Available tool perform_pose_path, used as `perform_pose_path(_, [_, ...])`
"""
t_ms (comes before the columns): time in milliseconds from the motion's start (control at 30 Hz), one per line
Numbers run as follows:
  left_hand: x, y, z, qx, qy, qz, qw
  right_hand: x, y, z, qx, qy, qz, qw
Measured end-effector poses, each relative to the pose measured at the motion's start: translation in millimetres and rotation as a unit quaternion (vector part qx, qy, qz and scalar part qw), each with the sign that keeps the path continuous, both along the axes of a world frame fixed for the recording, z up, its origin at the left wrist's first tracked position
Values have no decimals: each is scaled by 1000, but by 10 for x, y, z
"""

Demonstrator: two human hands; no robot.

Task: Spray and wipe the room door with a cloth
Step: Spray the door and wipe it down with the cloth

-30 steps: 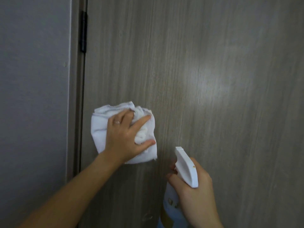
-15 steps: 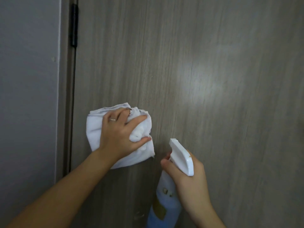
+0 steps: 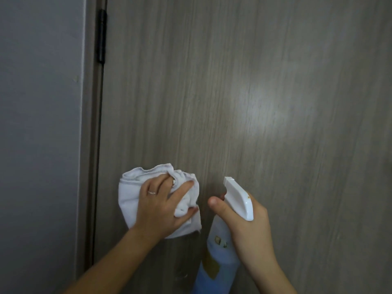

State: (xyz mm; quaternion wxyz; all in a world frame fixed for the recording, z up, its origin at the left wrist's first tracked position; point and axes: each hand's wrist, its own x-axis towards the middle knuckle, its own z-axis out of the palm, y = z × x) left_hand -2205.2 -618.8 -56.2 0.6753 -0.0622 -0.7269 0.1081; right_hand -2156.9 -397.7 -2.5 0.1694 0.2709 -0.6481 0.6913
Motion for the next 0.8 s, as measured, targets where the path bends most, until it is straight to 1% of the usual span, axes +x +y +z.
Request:
perform_pose_path(67, [22, -46, 21, -18, -10, -12, 1000, 15, 19, 18, 0, -4, 1, 1000])
perform_pose_path(133, [57, -56, 193, -22, -18, -18, 999, 27, 55, 45, 6, -1, -9, 1000])
perform_pose_path(200, [73, -59, 572, 34, 0, -12, 999, 21, 100, 75, 1, -3, -14, 1000])
perform_pose_path(267, [87, -59, 1106, 101, 7, -8, 995, 21, 152, 104, -9, -13, -5, 1000])
perform_pose_path(333, [80, -74, 1512, 122, 13, -1, 993, 9, 198, 119, -15, -22, -2, 1000])
perform_pose_path(400, [49, -48, 1600, 126, 25, 7, 992, -6, 243, 127, -13, -23, -6, 1000])
perform_pose_path(500, [23, 24, 1368, 120, 31, 13, 992, -8, 288, 139, -14, -12, -17, 1000])
perform_pose_path(567, [-6, 38, 1066, 103, 23, 17, 994, 16, 305, 137, -11, -7, -22, 1000])
perform_pose_path(733, [13, 126, -154, -11, -34, 27, 999, 93, 328, 113, -17, -10, -22, 1000])
perform_pose_path(800, [35, 108, -386, -40, -53, 19, 998, 131, 347, 92, -20, -9, -22, 1000])
